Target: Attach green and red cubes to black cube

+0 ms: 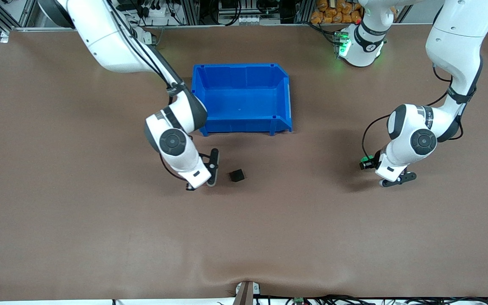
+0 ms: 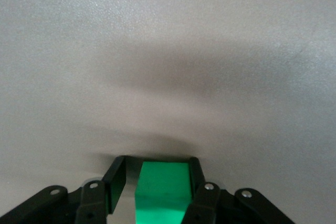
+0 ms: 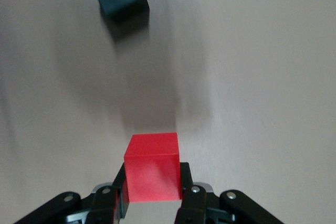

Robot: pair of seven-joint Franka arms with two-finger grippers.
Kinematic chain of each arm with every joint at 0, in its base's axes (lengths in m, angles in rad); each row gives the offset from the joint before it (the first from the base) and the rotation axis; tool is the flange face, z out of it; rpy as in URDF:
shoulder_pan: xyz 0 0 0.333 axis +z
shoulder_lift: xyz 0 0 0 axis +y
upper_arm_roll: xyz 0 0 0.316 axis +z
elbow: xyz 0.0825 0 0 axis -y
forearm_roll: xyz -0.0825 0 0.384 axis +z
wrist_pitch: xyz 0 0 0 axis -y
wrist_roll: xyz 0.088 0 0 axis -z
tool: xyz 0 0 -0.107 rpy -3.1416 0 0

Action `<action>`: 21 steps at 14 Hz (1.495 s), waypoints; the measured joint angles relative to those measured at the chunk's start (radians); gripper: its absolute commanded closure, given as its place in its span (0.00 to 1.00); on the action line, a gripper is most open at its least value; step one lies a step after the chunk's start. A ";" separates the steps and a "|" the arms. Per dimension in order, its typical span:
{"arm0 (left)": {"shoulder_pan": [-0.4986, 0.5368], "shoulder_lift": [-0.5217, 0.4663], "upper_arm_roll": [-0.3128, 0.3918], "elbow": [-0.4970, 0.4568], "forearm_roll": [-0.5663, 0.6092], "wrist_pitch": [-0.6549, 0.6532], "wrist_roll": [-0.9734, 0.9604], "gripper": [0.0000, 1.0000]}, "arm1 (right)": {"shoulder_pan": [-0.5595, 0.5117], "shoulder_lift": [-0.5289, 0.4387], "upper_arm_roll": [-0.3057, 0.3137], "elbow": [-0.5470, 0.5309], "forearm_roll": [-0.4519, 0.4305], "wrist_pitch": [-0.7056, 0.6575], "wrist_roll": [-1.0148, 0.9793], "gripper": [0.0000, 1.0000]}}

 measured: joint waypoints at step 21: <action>0.014 -0.019 -0.012 0.080 -0.019 -0.046 -0.129 1.00 | 0.140 0.131 0.001 0.147 0.000 -0.012 0.172 0.01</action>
